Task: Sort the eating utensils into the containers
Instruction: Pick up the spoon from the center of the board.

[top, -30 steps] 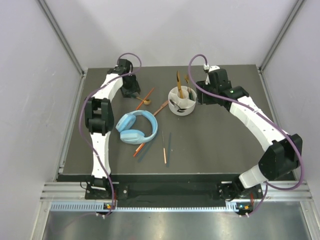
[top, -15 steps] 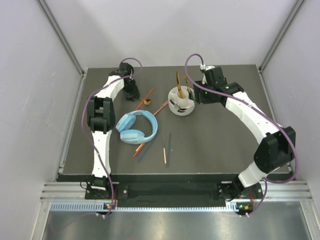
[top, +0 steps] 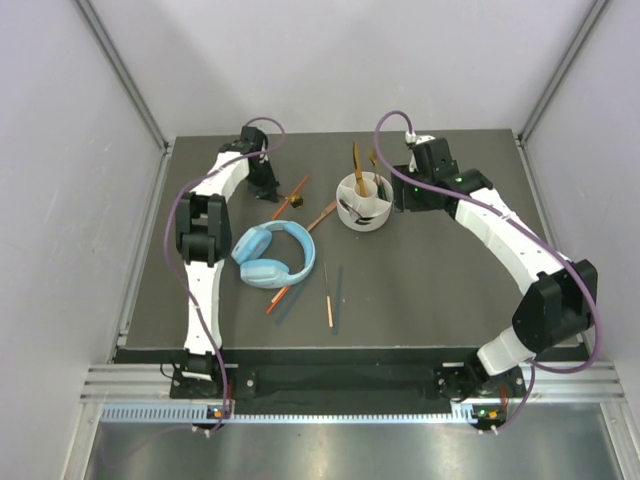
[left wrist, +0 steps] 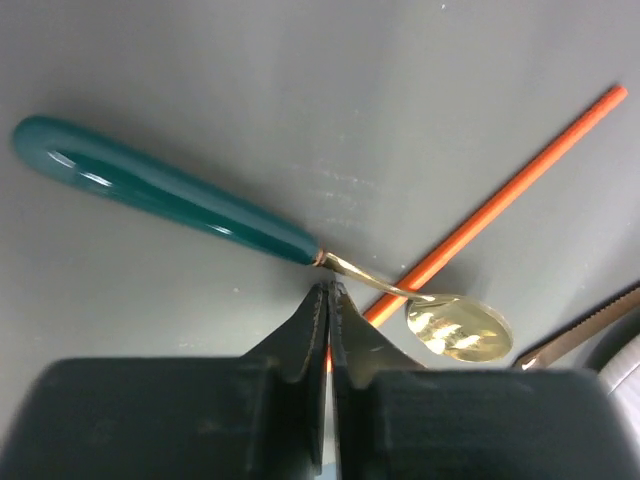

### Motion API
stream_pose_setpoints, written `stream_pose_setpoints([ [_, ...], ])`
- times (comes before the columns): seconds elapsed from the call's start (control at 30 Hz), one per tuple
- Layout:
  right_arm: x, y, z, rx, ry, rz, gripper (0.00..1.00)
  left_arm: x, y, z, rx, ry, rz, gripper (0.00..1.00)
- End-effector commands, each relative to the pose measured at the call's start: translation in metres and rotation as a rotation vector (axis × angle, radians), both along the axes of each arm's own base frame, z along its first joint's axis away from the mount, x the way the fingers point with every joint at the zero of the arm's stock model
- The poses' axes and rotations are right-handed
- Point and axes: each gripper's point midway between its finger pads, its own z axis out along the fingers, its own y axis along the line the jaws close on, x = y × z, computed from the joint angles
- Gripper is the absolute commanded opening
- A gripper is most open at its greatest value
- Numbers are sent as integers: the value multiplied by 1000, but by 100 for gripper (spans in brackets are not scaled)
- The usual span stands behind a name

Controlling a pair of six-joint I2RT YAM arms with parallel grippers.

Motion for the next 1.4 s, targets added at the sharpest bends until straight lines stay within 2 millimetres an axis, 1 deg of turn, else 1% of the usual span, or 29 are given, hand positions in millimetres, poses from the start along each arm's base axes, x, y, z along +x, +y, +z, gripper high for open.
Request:
stream_pose_setpoints([
  [0.0,5,-4,23,29,-68,-23,65,-19,-1,9,-17,18,-27,11],
  [0.03,6,-3,23,29,-71,-20,65,-29,-3,5,-30,27,-35,13],
  [0.07,8,-2,22,26,-69,-18,65,-28,-4,12,-42,-4,-37,21],
  [0.1,9,-2,21,26,-67,-18,65,-17,-7,37,-60,-102,-36,26],
  [0.13,9,-1,20,28,-65,-13,65,-22,-5,34,-56,-101,-27,32],
  [0.2,9,1,17,33,-54,-6,65,-17,-5,45,-61,-141,-12,38],
  [0.23,9,2,17,34,-52,-2,65,-11,-4,52,-61,-159,-6,44],
  [0.27,10,3,16,34,-45,2,65,-8,-5,55,-61,-163,-3,45],
  [0.3,10,4,16,32,-44,7,64,-5,-5,49,-57,-152,-1,45],
  [0.33,11,4,17,29,-42,7,64,2,-6,56,-61,-163,-1,46],
  [0.4,12,4,13,18,-27,12,64,8,-7,54,-68,-165,9,46],
  [0.43,13,3,13,15,-23,10,64,14,-9,59,-77,-188,14,46],
  [0.53,10,2,6,8,-11,12,64,23,-7,57,-70,-200,51,47],
  [0.57,9,0,5,6,-9,12,64,21,-4,44,-55,-165,64,47],
  [0.6,9,-2,4,10,-4,7,64,29,-1,49,-37,-176,84,47],
  [0.63,8,-3,4,11,0,6,64,27,1,44,-25,-149,91,46],
  [0.67,8,-5,4,11,3,5,64,18,4,25,-6,-73,94,46],
  [0.7,11,-10,6,10,0,-6,64,19,4,28,0,-70,98,46],
  [0.77,15,-15,11,10,-15,-17,65,16,5,24,3,-57,98,46],
  [0.8,19,-20,12,13,-20,-30,65,9,5,16,0,-34,101,46],
  [0.97,24,-29,5,30,0,-47,65,3,2,18,-17,-36,111,47],
  [1.1,27,-35,1,44,5,-58,65,1,7,20,12,-27,119,52],
  [1.17,30,-36,-1,45,7,-58,64,1,9,15,25,-12,123,52],
  [1.2,32,-38,-1,50,7,-63,64,6,8,17,23,-21,123,53],
  [1.23,32,-40,-4,47,13,-69,64,3,9,9,30,5,124,53],
  [1.27,33,-41,-5,48,16,-72,64,4,9,6,35,13,132,53],
  [1.3,35,-44,-5,49,14,-80,64,11,8,13,34,-4,135,53],
  [1.33,34,-41,-6,66,22,-68,64,8,8,5,39,23,133,53],
  [1.37,34,-42,-7,67,24,-72,64,14,8,10,43,4,135,53],
])
